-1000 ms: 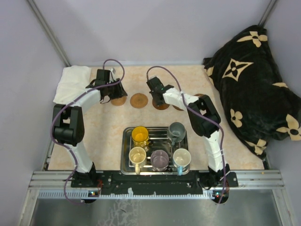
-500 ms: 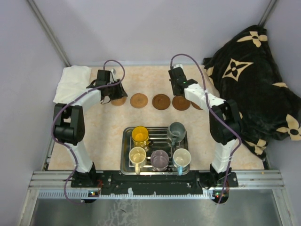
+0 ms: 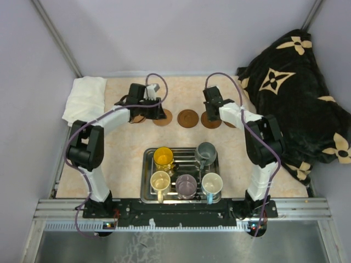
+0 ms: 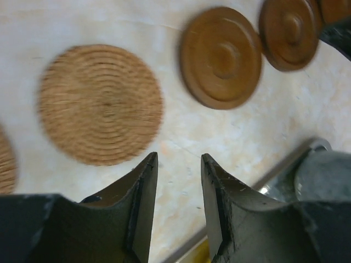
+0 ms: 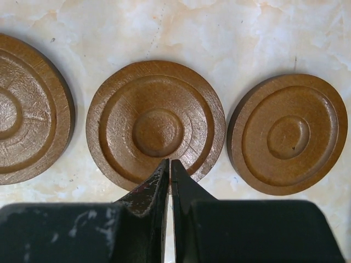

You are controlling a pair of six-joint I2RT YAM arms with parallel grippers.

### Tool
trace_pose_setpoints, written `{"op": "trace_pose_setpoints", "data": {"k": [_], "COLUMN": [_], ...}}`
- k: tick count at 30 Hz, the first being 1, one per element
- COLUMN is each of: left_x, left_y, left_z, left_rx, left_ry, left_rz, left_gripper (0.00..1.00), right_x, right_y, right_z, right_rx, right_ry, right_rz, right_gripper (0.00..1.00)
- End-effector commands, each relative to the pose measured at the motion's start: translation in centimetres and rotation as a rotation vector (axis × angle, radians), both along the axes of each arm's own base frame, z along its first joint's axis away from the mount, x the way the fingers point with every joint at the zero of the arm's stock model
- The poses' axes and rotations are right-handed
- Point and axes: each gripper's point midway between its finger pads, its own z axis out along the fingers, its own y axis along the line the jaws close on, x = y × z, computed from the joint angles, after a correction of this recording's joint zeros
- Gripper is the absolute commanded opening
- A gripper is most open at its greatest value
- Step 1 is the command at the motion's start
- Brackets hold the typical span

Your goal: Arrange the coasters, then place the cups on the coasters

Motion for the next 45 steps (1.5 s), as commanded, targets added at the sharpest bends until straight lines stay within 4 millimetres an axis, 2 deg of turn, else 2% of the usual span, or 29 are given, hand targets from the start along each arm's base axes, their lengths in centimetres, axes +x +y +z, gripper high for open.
{"op": "trace_pose_setpoints", "data": {"k": [1, 5, 11, 18, 34, 40, 45], "left_x": [-1.9, -2.9, -3.7, -3.2, -3.5, -3.8, -4.4], "left_y": [-3.9, -6.2, -8.3, -9.6, -9.9, -10.4, -11.4], "left_z": [2.3, 2.4, 0.9, -1.3, -1.6, -1.8, -2.5], "left_rx": [-0.025, -0.075, -0.108, -0.105, -0.093, -0.092, -0.100], "left_ry": [-0.079, -0.069, -0.034, 0.020, 0.028, 0.028, 0.046], "left_rz": [-0.215, -0.293, -0.350, -0.354, -0.339, -0.360, -0.395], "left_gripper": [0.44, 0.44, 0.44, 0.45, 0.46, 0.46, 0.46], "right_x": [-0.3, -2.5, -3.8, -3.4, -1.7, -2.2, -3.3], "right_y": [0.1, -0.1, -0.1, 0.7, 1.4, 1.1, -0.5], "right_z": [1.5, 0.2, -0.7, -1.5, -2.8, -1.8, -0.8], "right_rx": [0.036, 0.068, 0.104, 0.130, 0.119, 0.122, 0.075], "right_ry": [-0.046, -0.006, -0.005, 0.011, 0.015, 0.009, -0.005], "right_rz": [-0.016, -0.029, -0.034, -0.023, -0.010, -0.017, -0.048], "right_gripper": [0.06, 0.06, 0.05, 0.05, 0.05, 0.05, 0.05]}}
